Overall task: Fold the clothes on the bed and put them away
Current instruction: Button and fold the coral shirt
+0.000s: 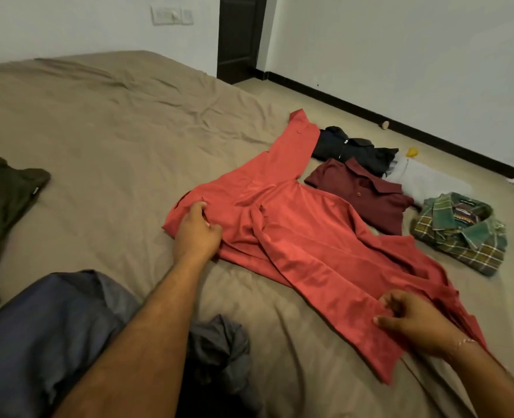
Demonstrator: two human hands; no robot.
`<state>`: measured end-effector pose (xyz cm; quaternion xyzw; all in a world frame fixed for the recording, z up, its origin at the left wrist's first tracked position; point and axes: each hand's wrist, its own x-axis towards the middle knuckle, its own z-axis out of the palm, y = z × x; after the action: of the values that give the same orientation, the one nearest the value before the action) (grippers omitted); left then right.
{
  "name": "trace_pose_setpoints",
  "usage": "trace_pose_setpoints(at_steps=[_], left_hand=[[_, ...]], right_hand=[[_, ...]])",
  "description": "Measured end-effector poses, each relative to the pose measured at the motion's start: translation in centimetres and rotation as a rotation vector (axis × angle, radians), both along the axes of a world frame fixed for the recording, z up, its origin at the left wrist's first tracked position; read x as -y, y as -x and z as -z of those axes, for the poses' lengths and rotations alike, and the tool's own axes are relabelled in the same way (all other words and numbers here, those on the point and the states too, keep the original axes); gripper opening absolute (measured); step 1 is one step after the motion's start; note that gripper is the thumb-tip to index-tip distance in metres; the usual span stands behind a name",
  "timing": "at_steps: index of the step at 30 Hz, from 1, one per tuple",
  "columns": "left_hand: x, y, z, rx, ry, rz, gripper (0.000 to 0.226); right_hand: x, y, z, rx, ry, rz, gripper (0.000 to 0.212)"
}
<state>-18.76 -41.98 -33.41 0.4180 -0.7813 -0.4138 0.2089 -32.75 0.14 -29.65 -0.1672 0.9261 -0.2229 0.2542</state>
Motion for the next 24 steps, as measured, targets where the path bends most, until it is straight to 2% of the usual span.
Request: trace_pose_setpoints(at_steps=[2,3,4,6,8,9,12,13,15,18,21,24], left_hand=[[-0.1,-0.3,0.0,-0.001,0.043,-0.004,0.062],[-0.2,-0.4,-0.2,-0.009,0.052,-0.006,0.06],[-0.5,-0.5,-0.5,-0.022,0.054,-0.008,0.056],[-0.9,-0.7,-1.1,-0.044,0.055,0.014,0.048],[-1.0,-0.6,-1.3,-0.027,0.049,0.087,0.045],[-1.1,-0.4,-1.3,-0.009,0.045,0.126,0.046],[-1.2,-0.3,-1.7,0.017,0.038,0.103,0.053],[-1.2,-0.2,-1.8,0.007,0.016,0.075,0.052],[-0.9,-0.3,-2.3,-0.023,-0.047,0.036,0.05],[1.8,0.0,0.6,-0.143,-0.106,-0.027,0.076],[3.4,0.7,3.5,-0.145,-0.122,-0.041,0.076],[-0.2,-0.7,-0.6,-0.04,-0.038,-0.006,0.054]], right_hand=[[0.2,-0.9,0.5,-0.301,0.069,0.07,0.029],[0.5,-1.8,0.4,-0.483,0.133,0.046,0.034],[0.5,-3.0,0.4,-0.584,0.174,-0.049,0.04],[0.4,-5.6,1.2,-0.549,0.107,-0.334,0.058],[-0.1,-7.0,2.7,-0.516,-0.054,-0.458,0.071],[-0.4,-7.1,3.2,-0.546,-0.06,-0.434,0.066],[-0.4,-5.9,2.5,-0.601,0.011,-0.238,0.028],[-0.5,-5.0,1.8,-0.557,0.038,-0.14,0.022],[-0.7,-3.0,-0.4,-0.291,0.194,0.086,0.028],[-2.1,0.4,-3.9,0.129,0.393,0.26,0.032],[-4.0,4.5,-5.2,0.258,0.5,0.373,0.03],[-4.9,7.0,-4.0,0.21,0.485,0.476,0.029]])
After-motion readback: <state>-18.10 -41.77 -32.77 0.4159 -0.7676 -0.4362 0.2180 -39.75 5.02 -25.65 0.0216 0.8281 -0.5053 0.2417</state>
